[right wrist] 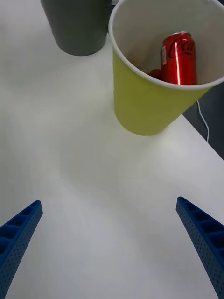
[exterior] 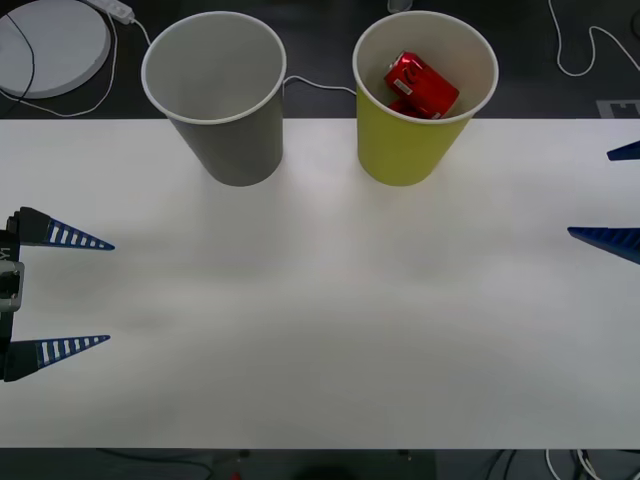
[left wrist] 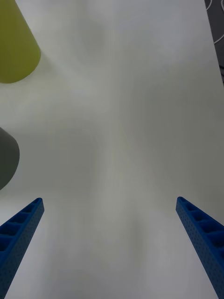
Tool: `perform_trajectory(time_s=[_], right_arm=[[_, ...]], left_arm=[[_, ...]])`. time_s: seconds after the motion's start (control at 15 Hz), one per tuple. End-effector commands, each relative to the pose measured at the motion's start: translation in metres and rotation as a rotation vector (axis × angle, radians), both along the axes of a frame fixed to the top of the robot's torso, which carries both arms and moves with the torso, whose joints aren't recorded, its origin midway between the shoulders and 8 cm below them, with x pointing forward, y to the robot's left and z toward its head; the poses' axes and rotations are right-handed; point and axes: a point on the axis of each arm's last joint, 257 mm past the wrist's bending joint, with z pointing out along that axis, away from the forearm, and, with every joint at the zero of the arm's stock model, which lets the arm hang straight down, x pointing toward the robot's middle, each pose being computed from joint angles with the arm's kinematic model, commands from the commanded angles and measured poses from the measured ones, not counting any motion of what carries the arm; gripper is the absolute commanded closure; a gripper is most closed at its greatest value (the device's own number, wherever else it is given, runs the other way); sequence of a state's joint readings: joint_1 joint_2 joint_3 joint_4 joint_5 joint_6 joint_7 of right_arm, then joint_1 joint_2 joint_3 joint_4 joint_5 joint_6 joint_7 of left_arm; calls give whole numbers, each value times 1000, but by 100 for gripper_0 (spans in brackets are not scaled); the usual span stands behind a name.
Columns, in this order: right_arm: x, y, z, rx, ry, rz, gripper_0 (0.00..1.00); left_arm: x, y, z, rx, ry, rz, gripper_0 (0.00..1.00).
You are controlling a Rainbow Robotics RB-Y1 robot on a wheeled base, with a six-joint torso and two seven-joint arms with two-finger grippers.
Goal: Put the can into the green bin and the plastic bottle into the gray bin
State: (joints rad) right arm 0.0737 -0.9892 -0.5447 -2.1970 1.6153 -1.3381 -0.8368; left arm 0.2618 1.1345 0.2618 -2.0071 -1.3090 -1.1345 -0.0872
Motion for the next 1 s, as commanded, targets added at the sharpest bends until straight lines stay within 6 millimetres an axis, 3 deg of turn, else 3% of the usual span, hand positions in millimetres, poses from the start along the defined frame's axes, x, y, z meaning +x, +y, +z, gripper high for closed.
perform_trajectory(time_s=[0.07,0.6,1.0], right_arm=[[-14,-10,-13,-5,-35,38,0],[-40,-38,-54,-44,-107,144,0],[-71,-40,-84,-61,9,274,0]], left_arm=[[0,0,0,0,0,0,0],[0,0,0,0,0,0,0],[0,0,0,0,0,0,0]])
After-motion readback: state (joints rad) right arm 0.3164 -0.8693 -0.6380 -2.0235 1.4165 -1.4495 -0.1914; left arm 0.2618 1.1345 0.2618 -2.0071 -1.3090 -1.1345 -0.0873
